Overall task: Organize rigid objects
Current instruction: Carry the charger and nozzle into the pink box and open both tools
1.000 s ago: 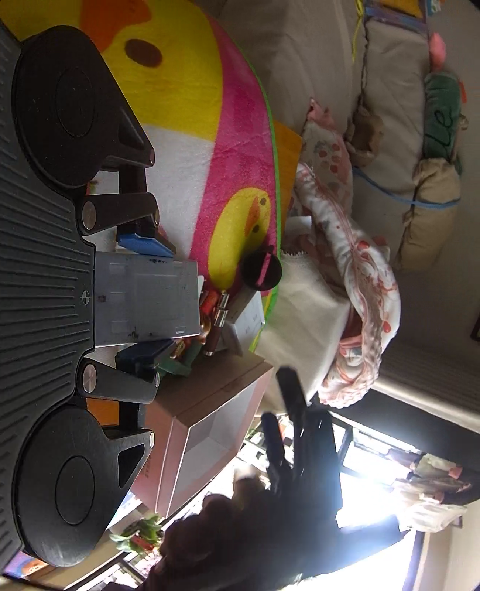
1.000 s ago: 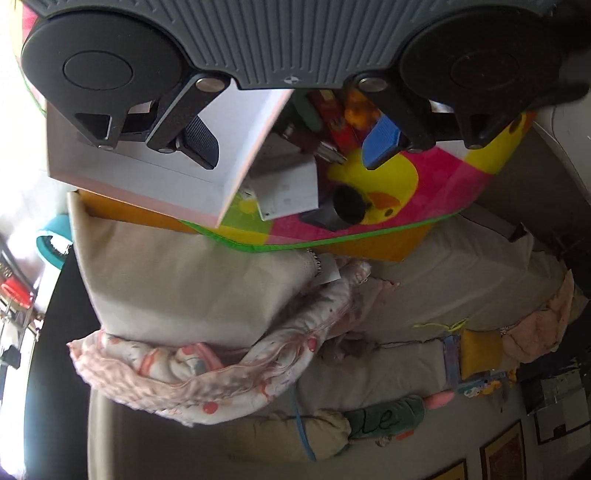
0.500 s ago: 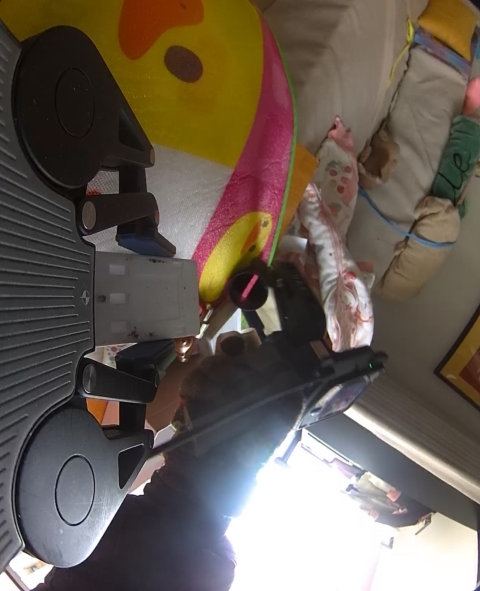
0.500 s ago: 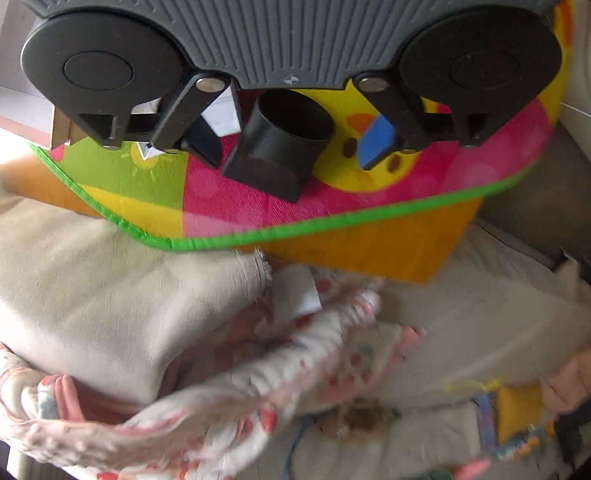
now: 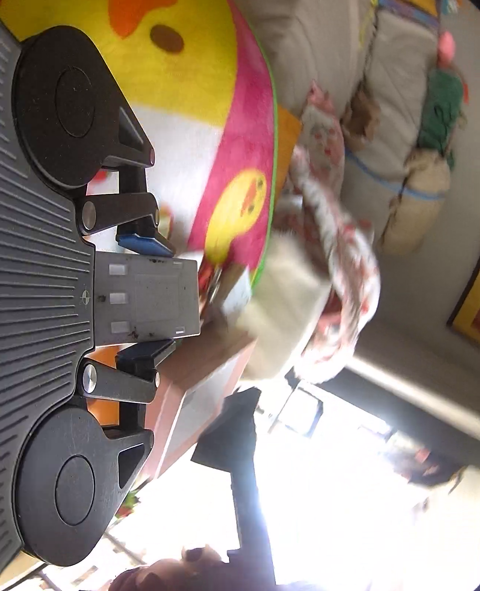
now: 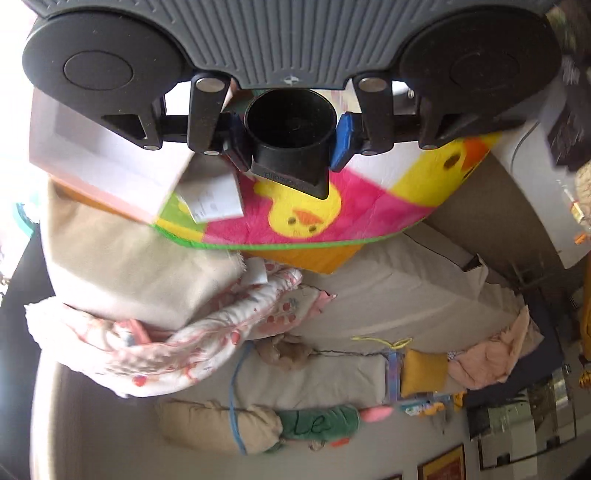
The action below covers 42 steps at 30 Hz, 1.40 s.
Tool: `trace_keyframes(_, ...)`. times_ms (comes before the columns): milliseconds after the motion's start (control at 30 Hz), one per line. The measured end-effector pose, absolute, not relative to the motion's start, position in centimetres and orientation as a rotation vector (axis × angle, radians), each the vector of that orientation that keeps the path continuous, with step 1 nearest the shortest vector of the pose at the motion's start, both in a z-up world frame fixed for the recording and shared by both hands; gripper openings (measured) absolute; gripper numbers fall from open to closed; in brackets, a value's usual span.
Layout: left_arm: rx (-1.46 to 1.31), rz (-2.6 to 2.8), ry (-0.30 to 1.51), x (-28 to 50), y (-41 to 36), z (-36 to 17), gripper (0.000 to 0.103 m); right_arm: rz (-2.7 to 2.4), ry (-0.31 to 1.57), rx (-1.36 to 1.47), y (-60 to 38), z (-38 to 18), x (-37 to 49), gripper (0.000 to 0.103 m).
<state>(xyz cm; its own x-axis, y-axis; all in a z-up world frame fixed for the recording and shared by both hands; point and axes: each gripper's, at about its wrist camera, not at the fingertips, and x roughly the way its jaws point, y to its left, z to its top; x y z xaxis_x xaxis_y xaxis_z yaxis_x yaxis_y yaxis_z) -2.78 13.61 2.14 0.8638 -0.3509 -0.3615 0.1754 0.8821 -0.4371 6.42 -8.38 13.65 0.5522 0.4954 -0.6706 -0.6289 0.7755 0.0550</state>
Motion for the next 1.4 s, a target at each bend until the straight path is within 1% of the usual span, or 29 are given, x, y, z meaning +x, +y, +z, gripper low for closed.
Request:
trace_keyframes(167,-0.255,-0.502,0.598,-5.2,7.0,3.8,0.053,0.555,0.715,-0.198,-17.0,12.5,-0.2,0.046)
trace_keyframes(267,-0.213,-0.547,0.632,-5.0,4.3,5.2,0.053,0.476,0.696,-0.191,-21.0,11.3,-2.9,0.046)
trace_keyframes(367,-0.196,-0.532,0.596,-2.8,2.6,7.9,0.053,0.474,0.671,-0.128,-24.0,10.7,-4.7,0.046)
trace_keyframes(533,-0.162,-0.473,0.438,4.2,-0.9,13.0,0.053,0.459,0.599,-0.048,-26.5,10.7,-5.7,0.046)
trace_keyframes(567,-0.159,-0.466,0.415,6.0,-1.5,13.3,0.053,0.455,0.592,-0.03,-26.9,10.7,-5.6,0.046)
trace_keyframes(667,-0.143,-0.414,0.438,10.0,-2.9,13.1,0.052,0.443,0.582,0.011,-27.4,10.4,-5.0,0.046)
trace_keyframes(800,-0.24,-0.396,0.334,9.6,-0.5,13.7,0.052,0.426,0.572,0.017,-27.7,9.7,-4.3,0.046)
trace_keyframes(967,-0.224,-0.302,0.315,5.3,4.3,12.4,0.052,0.393,0.577,0.013,-27.6,9.5,-2.2,0.046)
trace_keyframes(1100,-0.227,-0.228,0.379,2.2,8.1,9.2,0.052,0.387,0.522,0.034,-26.8,11.3,0.9,0.046)
trace_keyframes(1200,-0.276,-0.174,0.447,1.7,10.4,7.0,0.052,0.37,0.447,0.053,-25.2,13.3,4.7,0.046)
trace_keyframes(1233,-0.282,-0.146,0.463,1.7,11.2,6.4,0.052,0.353,0.432,0.06,-24.7,13.8,5.9,0.049)
trace_keyframes(1267,-0.281,-0.124,0.474,1.6,11.7,6.0,0.052,0.33,0.436,0.066,-24.2,14.1,7.0,0.056)
trace_keyframes(1400,-0.248,-0.13,0.519,1.1,13.2,4.6,0.052,0.368,0.447,0.065,-22.7,13.6,7.4,0.069)
